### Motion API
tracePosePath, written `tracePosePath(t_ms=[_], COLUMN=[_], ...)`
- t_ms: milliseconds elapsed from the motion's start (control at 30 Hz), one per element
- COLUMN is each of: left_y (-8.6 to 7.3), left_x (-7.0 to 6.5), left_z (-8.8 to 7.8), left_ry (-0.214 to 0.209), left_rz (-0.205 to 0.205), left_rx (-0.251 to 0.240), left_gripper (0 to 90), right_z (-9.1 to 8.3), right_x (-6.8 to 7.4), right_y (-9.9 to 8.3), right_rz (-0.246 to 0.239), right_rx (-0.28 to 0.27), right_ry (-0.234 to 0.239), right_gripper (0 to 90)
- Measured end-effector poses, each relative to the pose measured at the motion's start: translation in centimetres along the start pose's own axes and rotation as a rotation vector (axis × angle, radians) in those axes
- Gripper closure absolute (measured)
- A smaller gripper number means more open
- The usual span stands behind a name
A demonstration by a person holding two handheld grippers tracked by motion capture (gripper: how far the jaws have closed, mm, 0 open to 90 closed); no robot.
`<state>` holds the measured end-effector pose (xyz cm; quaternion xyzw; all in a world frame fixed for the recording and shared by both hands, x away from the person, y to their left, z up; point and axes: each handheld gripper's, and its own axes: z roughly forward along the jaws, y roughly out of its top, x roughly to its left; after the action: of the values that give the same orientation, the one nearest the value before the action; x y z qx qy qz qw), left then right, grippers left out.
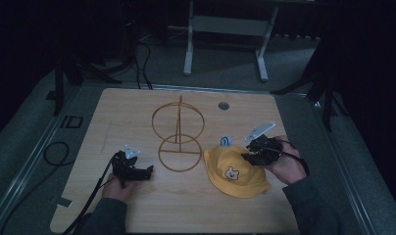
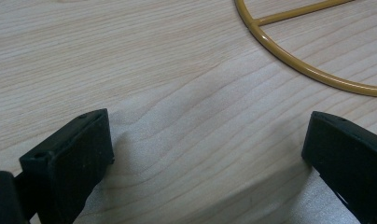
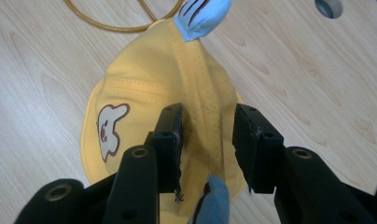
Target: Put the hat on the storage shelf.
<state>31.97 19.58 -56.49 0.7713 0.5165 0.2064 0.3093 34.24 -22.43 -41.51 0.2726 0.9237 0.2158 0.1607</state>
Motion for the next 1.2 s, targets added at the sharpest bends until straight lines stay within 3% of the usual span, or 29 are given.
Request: tracePosePath(t_ms=[300,633,800,967,1200], left_y=[0.0,0.0,0.0,0.0,0.0], left_x=[0.0,0.0,0.0,0.0,0.0], left_z=[0.0,0.0,0.0,0.0,0.0], left_ry=[0.001,0.001,0.001,0.001,0.001], left_rz=[-0.001,-0.001,-0.001,-0.001,-0.001], left_rx=[-0.004,-0.004,-0.004,-0.004,-0.004], left_gripper=[1.9,1.9,1.9,1.9,1.9], right_z=[1.3,2.2,2.7,2.7,1.5], right_x=[-0.2,-0.7,-0.8,-0.6,-0.6], right_y=[1.6,2.7,3.1,3.4,3.3], right_rz=[-0.059,-0.074,-0.089,-0.124,-0.155], right_rx=[0.115,0.223,0.262,0.292,0.278], right_ry=[0.053,0.111,0.117,0.091,0.059], right_gripper=[63.6,63.6,65.0,78.0,79.3])
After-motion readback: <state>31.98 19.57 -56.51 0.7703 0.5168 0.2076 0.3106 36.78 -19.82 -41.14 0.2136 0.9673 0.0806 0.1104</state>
